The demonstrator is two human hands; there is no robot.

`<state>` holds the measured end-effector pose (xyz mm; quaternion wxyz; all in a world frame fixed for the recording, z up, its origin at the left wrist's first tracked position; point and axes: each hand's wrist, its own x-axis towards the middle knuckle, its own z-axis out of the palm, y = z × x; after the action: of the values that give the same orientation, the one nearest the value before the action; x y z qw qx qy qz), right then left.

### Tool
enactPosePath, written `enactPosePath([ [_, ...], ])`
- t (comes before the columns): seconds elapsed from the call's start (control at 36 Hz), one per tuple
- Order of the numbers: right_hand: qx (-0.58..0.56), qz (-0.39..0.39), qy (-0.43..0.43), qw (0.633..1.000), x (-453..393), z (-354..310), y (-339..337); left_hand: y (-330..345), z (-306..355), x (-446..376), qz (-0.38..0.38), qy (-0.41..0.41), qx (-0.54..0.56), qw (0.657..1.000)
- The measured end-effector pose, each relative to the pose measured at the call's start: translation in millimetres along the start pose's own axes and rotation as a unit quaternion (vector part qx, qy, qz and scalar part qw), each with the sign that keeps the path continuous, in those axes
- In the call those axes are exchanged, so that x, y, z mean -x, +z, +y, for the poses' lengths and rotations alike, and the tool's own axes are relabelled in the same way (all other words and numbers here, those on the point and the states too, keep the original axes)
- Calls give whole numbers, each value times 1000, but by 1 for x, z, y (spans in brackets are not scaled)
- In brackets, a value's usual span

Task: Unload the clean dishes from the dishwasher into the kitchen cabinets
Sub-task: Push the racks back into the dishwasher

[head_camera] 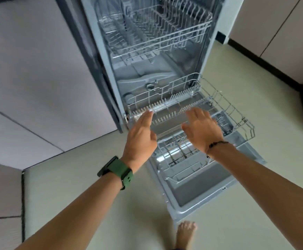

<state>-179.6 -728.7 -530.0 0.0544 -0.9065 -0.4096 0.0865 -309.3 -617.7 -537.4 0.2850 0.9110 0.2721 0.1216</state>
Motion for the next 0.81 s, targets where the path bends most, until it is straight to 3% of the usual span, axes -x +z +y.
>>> enactPosePath([
  [0.28,28,-14,-19,999,-64,137,18,110,42,-65,2,-77,17,997],
  [0.47,24,-55,-42,997,-75,207,50,193,83,-75,-49,-100,24,994],
  [0.64,-2,-149,-70,986,-75,251,80,247,98,-69,-93,-100,14,990],
  [0.81,-7,-262,-181,948,-88,279,130,298,97,-65,-147,-150,2,978],
])
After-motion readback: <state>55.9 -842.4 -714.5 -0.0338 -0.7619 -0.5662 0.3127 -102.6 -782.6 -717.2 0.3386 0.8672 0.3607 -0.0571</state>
